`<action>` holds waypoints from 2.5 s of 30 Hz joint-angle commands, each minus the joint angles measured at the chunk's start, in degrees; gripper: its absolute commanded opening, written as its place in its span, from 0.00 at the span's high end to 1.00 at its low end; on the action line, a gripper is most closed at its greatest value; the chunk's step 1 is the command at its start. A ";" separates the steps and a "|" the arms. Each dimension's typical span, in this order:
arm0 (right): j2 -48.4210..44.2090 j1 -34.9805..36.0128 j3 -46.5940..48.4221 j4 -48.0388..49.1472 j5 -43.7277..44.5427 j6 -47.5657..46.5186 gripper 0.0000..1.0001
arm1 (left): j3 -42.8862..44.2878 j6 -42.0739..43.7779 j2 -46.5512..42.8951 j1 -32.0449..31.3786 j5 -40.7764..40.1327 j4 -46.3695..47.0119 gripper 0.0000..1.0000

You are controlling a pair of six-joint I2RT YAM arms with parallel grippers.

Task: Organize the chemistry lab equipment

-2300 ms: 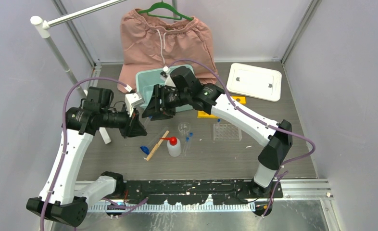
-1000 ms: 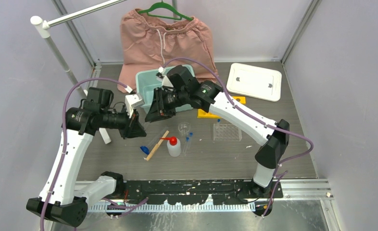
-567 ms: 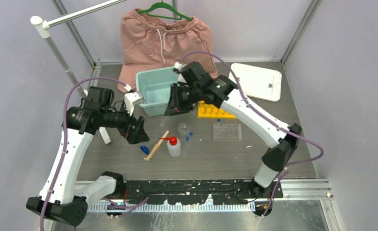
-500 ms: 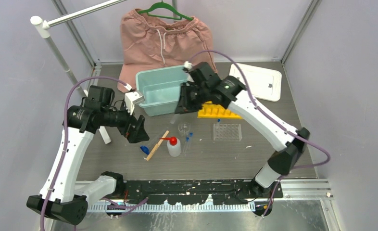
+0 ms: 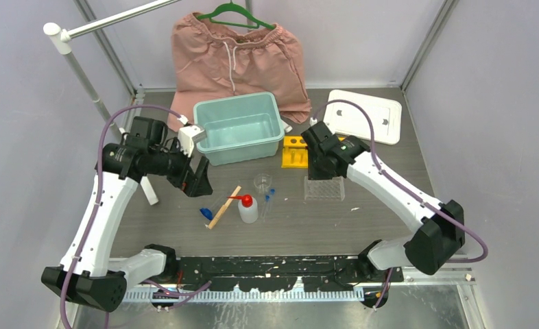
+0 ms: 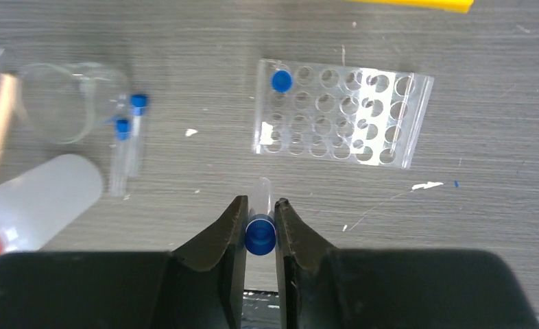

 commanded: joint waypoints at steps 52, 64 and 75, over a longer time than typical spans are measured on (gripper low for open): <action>7.32 0.53 -13.65 19.20 7.11 0.65 0.99 | 2.59 -1.82 -1.67 -0.08 -2.69 2.67 0.00; 4.36 0.63 -13.55 18.30 6.24 1.46 0.57 | 2.80 -1.71 -1.77 -0.08 -3.02 2.65 0.00; -1.00 7.83 -2.86 10.86 8.32 5.44 0.52 | 3.37 -2.22 -2.02 -0.08 -2.85 2.80 0.00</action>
